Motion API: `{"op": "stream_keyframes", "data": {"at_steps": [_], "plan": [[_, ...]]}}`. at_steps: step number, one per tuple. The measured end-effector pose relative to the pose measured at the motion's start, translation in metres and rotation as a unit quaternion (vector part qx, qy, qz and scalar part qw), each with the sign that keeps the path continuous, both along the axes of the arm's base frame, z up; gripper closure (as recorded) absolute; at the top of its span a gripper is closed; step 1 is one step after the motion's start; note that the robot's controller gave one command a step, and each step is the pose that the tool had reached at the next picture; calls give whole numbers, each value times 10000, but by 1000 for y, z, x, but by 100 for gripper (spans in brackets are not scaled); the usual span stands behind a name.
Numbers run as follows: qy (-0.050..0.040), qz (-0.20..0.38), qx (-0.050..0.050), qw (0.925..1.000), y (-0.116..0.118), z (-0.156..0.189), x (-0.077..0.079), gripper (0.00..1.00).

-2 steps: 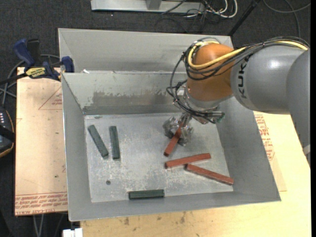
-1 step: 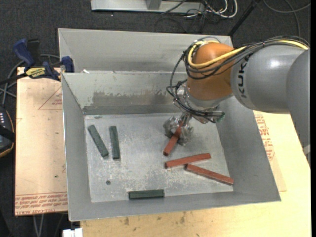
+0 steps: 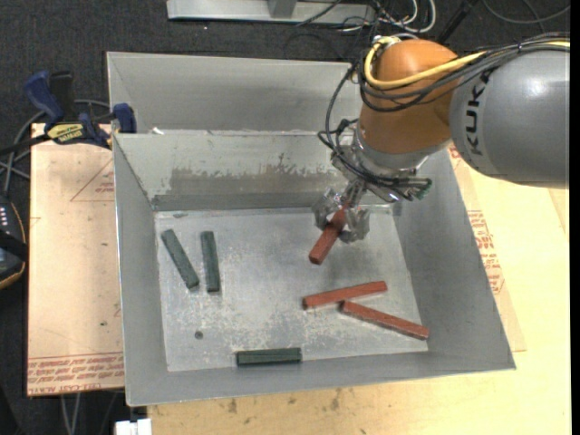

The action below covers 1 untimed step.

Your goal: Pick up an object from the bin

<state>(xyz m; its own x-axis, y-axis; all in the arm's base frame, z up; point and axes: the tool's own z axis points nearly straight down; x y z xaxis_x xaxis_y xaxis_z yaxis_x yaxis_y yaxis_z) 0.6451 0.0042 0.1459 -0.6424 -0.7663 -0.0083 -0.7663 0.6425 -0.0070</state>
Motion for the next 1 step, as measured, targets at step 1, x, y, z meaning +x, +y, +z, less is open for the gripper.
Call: {"op": "stream_keyframes", "data": {"at_steps": [1], "plan": [[35, -14, 4, 10000, 1, 0, 1, 100]]}}
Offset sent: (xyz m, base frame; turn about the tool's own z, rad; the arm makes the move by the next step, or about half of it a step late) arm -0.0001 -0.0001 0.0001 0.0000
